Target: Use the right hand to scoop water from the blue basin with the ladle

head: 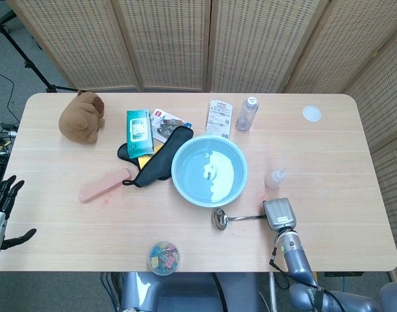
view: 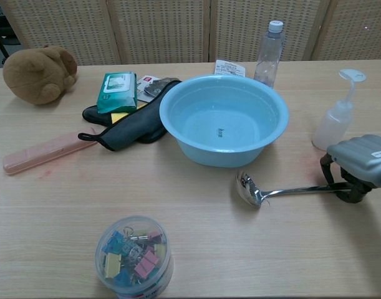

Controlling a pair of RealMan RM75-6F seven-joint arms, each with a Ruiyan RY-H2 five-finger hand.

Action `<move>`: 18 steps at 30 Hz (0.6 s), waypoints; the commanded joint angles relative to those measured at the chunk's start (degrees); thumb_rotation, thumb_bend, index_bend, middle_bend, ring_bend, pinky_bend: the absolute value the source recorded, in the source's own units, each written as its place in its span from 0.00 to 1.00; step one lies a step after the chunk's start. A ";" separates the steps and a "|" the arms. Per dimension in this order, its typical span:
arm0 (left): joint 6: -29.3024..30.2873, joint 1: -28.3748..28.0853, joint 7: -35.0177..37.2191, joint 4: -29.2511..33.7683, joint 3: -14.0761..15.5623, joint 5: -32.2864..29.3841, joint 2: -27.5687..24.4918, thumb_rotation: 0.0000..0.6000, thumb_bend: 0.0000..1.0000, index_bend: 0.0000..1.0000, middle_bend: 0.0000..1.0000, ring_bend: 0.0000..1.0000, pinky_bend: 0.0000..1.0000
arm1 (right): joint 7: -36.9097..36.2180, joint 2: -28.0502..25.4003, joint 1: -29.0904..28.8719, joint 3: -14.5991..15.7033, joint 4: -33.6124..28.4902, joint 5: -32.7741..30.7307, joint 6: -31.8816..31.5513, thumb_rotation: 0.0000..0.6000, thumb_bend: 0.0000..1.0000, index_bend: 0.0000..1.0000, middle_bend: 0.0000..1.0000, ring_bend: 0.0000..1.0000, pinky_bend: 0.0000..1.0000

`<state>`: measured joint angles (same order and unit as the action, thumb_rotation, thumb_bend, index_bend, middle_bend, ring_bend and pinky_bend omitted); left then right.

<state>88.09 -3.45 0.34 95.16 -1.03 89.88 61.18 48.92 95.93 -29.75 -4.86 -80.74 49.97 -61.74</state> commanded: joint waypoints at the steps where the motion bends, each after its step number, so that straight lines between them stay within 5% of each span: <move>1: -0.01 0.00 0.03 0.01 0.02 0.01 -0.01 1.00 0.00 0.00 0.00 0.00 0.00 | 0.04 -0.08 -0.13 0.09 -0.02 -0.38 0.05 1.00 0.40 0.59 0.93 0.86 1.00; 5: -0.04 -0.02 0.05 0.01 0.04 0.04 -0.02 1.00 0.00 0.00 0.00 0.00 0.00 | -1.03 -0.10 -0.14 0.21 0.18 -0.37 0.08 1.00 0.49 0.69 0.93 0.86 1.00; 13: -0.02 -0.02 0.28 0.04 0.08 0.08 -0.08 1.00 0.00 0.00 0.00 0.00 0.00 | -6.34 -1.42 0.58 0.54 -0.20 2.47 0.15 1.00 0.90 0.84 0.94 0.87 1.00; 18: 0.15 0.02 0.37 0.03 0.13 0.30 -0.13 1.00 0.00 0.00 0.00 0.00 0.00 | -9.76 -4.08 1.51 0.76 -3.02 4.61 -0.51 1.00 0.97 0.85 0.94 0.87 1.00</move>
<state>88.24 -3.42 0.71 95.19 -0.90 90.18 61.06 40.12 92.80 -28.68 -4.22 -82.74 53.76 -61.94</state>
